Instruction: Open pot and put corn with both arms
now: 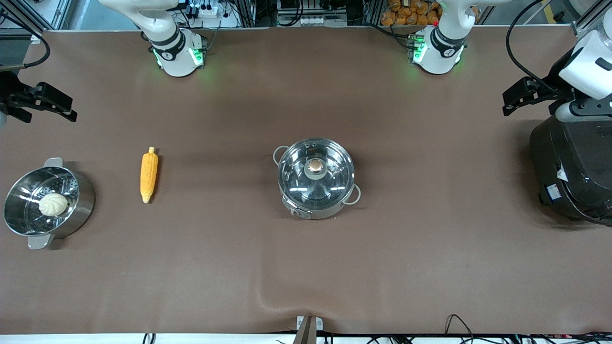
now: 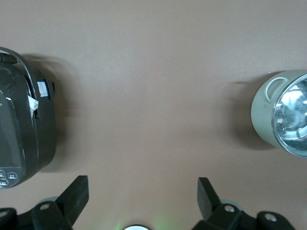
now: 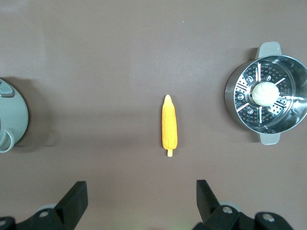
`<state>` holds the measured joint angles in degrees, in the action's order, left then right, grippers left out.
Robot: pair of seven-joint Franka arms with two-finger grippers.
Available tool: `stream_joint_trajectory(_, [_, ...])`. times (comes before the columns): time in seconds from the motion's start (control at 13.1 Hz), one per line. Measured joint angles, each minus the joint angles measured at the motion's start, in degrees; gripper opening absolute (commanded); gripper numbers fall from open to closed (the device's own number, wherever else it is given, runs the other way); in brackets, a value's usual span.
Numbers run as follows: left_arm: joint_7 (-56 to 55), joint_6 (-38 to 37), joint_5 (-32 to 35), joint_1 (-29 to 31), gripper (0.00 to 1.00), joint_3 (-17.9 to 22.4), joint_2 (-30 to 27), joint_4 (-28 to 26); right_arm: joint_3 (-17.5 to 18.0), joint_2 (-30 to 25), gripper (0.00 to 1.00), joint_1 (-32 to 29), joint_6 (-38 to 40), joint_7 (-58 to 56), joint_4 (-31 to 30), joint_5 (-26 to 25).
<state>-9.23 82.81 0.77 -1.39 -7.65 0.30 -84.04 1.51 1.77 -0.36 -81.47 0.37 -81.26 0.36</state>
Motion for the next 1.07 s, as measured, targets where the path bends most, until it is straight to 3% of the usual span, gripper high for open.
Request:
stream_joint_trajectory(0.69, [0.0, 1.23, -0.48, -1.07, 1.0, -1.14, 2.25, 0.74, 0.0, 0.06, 1.0, 0.06, -0.26, 0.21, 0.0, 0.0])
stream_joint_trajectory(1.07, [-16.49, 6.6, -0.55, -12.3, 1.0, -2.98, 8.64, 1.98, 0.04, 0.62, 1.0, 0.2, -1.22, 0.23, -0.01, 0.0])
